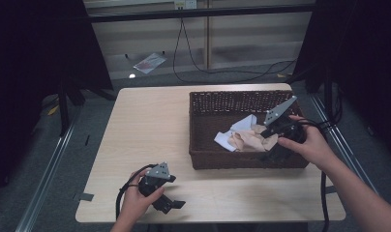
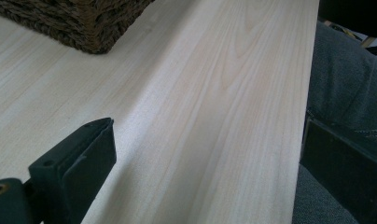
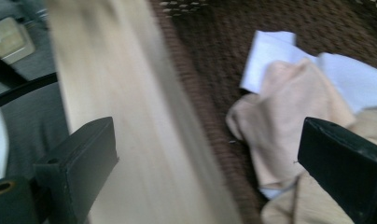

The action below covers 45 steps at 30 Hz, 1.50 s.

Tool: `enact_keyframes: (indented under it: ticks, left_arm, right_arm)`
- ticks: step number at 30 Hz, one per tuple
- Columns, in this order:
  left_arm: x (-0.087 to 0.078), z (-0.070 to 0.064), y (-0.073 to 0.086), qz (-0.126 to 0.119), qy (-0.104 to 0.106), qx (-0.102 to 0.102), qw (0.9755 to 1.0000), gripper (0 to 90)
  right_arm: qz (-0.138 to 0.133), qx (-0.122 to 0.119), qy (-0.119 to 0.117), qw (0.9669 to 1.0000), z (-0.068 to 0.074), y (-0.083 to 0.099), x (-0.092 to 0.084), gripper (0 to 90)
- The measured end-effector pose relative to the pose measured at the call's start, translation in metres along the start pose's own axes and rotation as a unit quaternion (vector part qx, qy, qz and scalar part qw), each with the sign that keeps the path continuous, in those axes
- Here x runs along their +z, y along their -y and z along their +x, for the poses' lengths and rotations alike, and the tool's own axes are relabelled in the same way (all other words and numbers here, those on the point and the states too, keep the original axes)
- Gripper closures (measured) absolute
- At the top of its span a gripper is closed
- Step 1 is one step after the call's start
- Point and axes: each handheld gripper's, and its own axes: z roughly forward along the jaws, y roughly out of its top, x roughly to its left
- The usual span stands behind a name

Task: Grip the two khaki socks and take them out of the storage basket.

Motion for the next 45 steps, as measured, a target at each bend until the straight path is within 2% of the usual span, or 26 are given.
enact_keyframes:
  ticks: [4,13,22,25,31,33,38,40,41,45]
  left_arm:
    - [-0.001,0.000,0.000,0.004,0.000,0.003,1.0000,3.1]
    - [-0.001,0.001,0.000,0.003,0.000,0.003,1.0000,3.2]
    - [0.000,0.001,0.000,-0.001,0.002,0.002,1.0000,3.1]
    - [-0.001,0.001,0.000,0.003,0.000,0.002,1.0000,3.1]
    - [0.000,0.001,0.000,0.002,0.003,0.002,1.0000,3.1]
    - [-0.001,0.001,0.000,0.002,0.003,0.002,1.0000,3.1]
    - [-0.001,0.001,0.000,-0.001,0.002,0.000,1.0000,3.1]
    - [-0.001,0.001,0.000,0.003,0.002,0.001,1.0000,3.1]
    - [-0.001,0.001,0.000,0.003,0.002,0.001,1.0000,3.1]
    - [-0.001,0.000,0.000,-0.004,0.001,-0.002,1.0000,3.1]
  right_arm:
    - [0.004,0.016,0.016,0.9997,-0.016,-0.001,0.007,4.0]
    - [0.023,0.046,0.038,0.9979,-0.039,-0.004,0.027,4.0]
    - [0.030,0.084,0.069,0.9936,-0.057,-0.006,0.045,5.8]
    - [0.032,0.089,0.068,0.9932,-0.059,-0.007,0.051,7.5]
    - [0.044,0.089,0.055,0.9936,-0.060,-0.009,0.064,16.2]
    - [0.051,0.083,0.056,0.9937,-0.059,-0.011,0.068,23.3]
    - [0.077,0.085,0.060,0.9916,-0.062,-0.011,0.074,28.6]
    - [0.077,0.087,0.057,0.9917,-0.064,-0.011,0.075,34.3]
    - [0.077,0.087,0.057,0.9917,-0.064,-0.011,0.075,34.3]
    - [0.087,0.078,0.052,0.9917,-0.069,-0.010,0.080,48.5]
